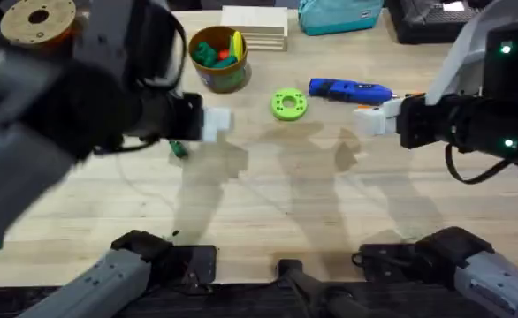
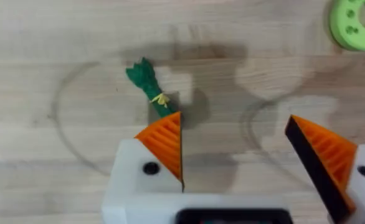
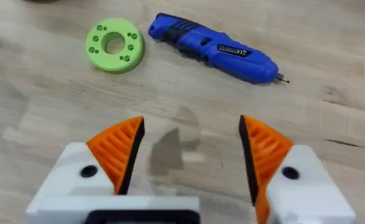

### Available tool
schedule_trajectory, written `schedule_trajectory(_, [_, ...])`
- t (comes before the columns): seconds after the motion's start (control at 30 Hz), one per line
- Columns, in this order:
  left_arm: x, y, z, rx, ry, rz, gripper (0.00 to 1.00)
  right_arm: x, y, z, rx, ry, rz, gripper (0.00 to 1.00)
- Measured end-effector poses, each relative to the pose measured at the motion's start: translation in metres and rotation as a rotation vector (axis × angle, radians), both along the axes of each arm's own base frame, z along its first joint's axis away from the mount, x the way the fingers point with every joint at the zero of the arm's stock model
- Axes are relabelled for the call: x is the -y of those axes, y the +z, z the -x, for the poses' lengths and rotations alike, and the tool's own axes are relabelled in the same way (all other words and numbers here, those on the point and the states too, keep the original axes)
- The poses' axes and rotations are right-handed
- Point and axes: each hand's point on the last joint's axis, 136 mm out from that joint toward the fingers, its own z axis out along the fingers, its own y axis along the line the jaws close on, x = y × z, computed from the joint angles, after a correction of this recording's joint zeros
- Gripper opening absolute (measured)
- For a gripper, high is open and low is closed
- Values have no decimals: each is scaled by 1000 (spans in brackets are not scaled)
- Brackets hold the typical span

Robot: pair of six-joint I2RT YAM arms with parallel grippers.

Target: Pick up the gripper from the table and insert it into the empty holder that is missing its gripper. Then pick up a screw, insert it into the mounting hole, and use the screwdriver to tighten it. Finally, clean up the table by picking up the vegetable and placing it into the bucket.

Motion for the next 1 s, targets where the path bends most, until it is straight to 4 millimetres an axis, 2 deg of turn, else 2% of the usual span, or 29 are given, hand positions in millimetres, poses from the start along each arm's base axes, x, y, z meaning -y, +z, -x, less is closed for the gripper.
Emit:
schedule_trajectory(0.1, [-14,-11,-7,-96,98,68,987,0,-2,2,-13,-3,-2,896])
schedule_trajectory(0.23, [-32,-30,-5,-213,213,156,987,1,-3,4,-22,-6,-2,895])
schedule_trajectory(0.43, [-56,-47,-16,-257,407,194,987,1,-3,4,-22,-7,-3,897])
schedule_trajectory(0.6, [-60,-67,-22,-318,506,211,987,1,-3,4,-22,-8,-4,895])
schedule_trajectory(0.7, [-68,-100,-37,-364,576,181,987,1,-4,4,-23,-8,-3,896])
schedule_trajectory(0.83, [-71,-113,-47,-360,597,170,988,1,-4,4,-23,-7,-3,897])
schedule_trajectory(1.0, [-73,-128,-41,-419,617,142,899,1,-4,4,-24,-8,-3,896])
